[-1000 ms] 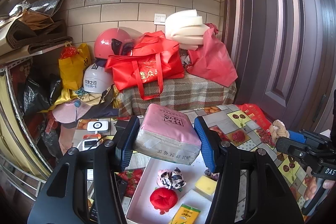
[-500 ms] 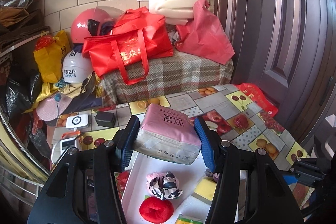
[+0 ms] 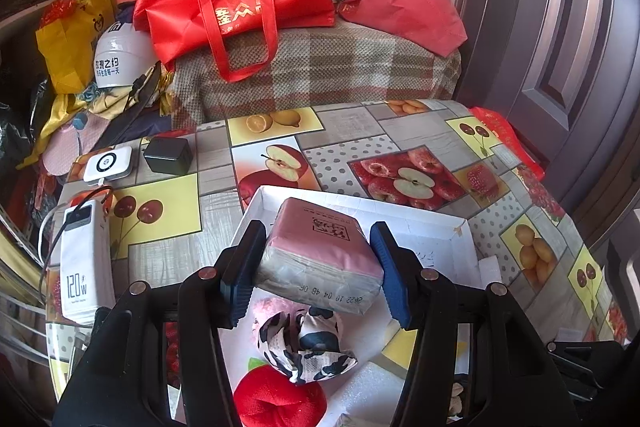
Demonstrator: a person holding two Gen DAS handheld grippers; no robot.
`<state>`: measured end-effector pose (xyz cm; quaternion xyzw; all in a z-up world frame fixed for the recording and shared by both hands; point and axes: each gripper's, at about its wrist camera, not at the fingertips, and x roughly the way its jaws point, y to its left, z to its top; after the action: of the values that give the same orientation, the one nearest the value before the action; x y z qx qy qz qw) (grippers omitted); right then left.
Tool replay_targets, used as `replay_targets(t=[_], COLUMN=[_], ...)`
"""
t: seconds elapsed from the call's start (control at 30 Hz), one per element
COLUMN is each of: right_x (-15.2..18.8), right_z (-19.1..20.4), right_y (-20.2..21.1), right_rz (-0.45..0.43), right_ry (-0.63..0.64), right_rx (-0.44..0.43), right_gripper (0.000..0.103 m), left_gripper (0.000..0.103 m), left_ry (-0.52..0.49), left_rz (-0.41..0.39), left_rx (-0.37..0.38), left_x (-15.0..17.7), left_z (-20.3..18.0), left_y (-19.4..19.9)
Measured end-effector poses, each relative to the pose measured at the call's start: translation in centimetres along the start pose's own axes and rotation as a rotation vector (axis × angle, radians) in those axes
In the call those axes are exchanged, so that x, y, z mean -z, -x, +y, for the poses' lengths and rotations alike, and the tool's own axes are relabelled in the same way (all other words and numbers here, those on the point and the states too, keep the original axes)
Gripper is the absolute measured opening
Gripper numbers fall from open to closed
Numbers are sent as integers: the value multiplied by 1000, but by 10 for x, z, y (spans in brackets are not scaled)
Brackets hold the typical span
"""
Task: Organize soft objects
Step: 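Lower the tissue box and rope toy into the tray and open both tools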
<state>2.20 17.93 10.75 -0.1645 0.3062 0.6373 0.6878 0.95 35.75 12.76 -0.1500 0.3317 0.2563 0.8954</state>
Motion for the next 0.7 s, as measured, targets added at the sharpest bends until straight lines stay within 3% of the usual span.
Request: replay_targets(t=[0.23,0.3,0.33,0.37,0.4,0.7], right_x=[6,8,9,10,11,14], right_z=[5,6,6,7,6,11], right_y=[-13,-17,-17,-17,-16,3], right_rz=[21,24,21,16,6,-41], right_ry=[33,45,51,57,60,64], right_rx=[24,38,51,60,67,79], right_gripper=[43,56,78,98,103,103], left_gripper=[55,68,89,103,103,103], left_ry=[8,8,9,10,12,60], left_rz=[23,20,16,9,1,-90], left_rx=[7,-10,-18,-26,-34,-64], left_x=[4,4,4,4,5,2], left_z=[3,3,2,3,4,14], left_y=[-14,-15,-15,-15,-13,23])
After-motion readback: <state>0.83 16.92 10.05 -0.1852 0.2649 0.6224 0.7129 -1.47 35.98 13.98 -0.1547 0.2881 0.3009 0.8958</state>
